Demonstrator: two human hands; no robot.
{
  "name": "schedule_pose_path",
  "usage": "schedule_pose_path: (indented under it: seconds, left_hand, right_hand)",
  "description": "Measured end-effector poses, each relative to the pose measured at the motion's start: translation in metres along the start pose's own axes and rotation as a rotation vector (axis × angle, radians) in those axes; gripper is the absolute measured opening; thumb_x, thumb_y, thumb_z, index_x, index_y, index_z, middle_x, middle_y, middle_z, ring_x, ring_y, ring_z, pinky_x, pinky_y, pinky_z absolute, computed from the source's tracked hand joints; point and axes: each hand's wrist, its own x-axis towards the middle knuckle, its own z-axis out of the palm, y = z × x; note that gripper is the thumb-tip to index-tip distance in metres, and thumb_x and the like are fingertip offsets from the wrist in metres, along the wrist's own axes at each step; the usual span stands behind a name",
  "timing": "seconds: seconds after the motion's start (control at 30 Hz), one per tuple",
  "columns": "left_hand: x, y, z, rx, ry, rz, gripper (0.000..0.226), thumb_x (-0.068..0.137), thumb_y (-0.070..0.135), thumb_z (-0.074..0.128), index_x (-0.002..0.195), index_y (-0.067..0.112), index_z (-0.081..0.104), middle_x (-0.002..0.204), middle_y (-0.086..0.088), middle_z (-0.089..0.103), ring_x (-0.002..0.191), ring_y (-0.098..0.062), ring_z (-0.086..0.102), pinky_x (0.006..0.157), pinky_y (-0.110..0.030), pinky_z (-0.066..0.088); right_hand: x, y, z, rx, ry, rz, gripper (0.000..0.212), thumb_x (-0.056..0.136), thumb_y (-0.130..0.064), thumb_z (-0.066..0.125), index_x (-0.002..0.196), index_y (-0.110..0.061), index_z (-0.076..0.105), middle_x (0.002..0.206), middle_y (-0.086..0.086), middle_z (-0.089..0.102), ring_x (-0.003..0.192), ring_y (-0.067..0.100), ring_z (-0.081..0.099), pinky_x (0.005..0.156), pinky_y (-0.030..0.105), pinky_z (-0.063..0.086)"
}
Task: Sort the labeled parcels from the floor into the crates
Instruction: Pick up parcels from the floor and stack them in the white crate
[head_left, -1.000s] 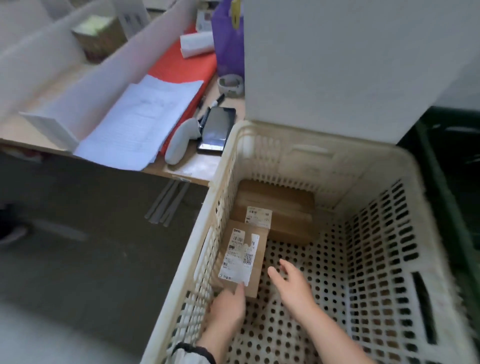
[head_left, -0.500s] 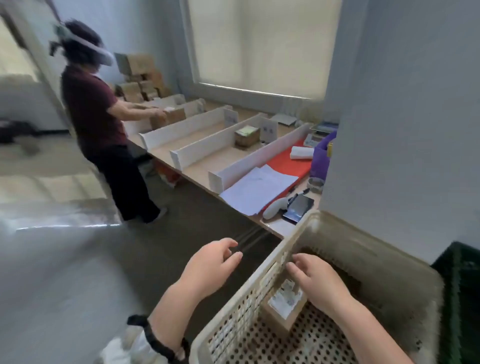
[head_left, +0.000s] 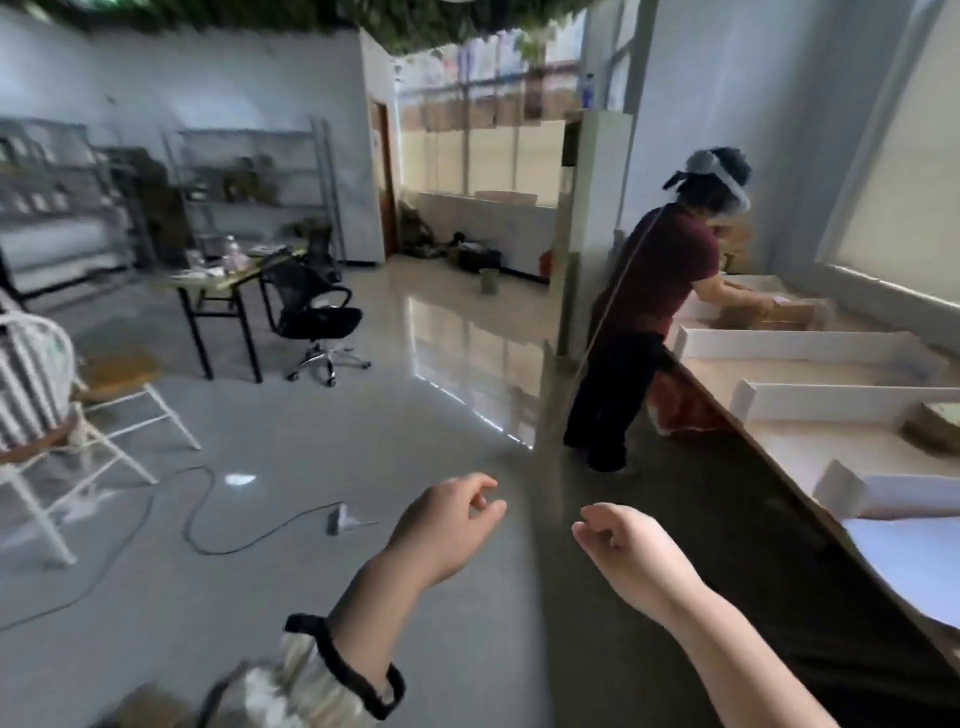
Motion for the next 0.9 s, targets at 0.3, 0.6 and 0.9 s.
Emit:
schedule_pose_path:
  seconds: [0.3,0.6,0.9]
  left_hand:
    - [-0.121,-0.176,-0.179,0.092,0.249,-0.335,0.037,0.091,0.040,0.053,0.126,0.025,0.056,0.110,0.006,0.062,0.102,-0.016,0.059,0.090,-0.030,0.047]
    - [-0.300,-0.306,-0.255,-0.005,0.531,-0.768,0.033,0.093,0.037,0.052,0.122,0.024,0.057,0.102,0.010,0.058,0.098,-0.014,0.058,0.090,-0.030,0.046]
    - [-0.398,-0.411,-0.240,-0.137,0.724,-1.179,0.025,0.096,0.029,0.051,0.115,0.018,0.061,0.105,0.007,0.057,0.100,-0.011,0.055,0.074,-0.019,0.039]
  right_hand:
    - [0.016,-0.260,0.133,0.151,-0.200,-0.375,0.038,0.095,-0.042,0.045,0.123,-0.021,0.059,0.121,0.000,0.063,0.110,0.021,0.058,0.087,0.027,0.045]
    - [-0.038,-0.453,0.270,0.082,-0.630,-0.717,0.041,0.095,-0.042,0.043,0.130,-0.022,0.052,0.126,-0.003,0.059,0.112,0.020,0.055,0.091,0.028,0.044]
    - [-0.075,-0.557,0.399,-0.047,-1.009,-0.962,0.025,0.093,-0.030,0.040,0.093,-0.015,0.061,0.092,0.002,0.059,0.086,0.020,0.052,0.067,0.027,0.040]
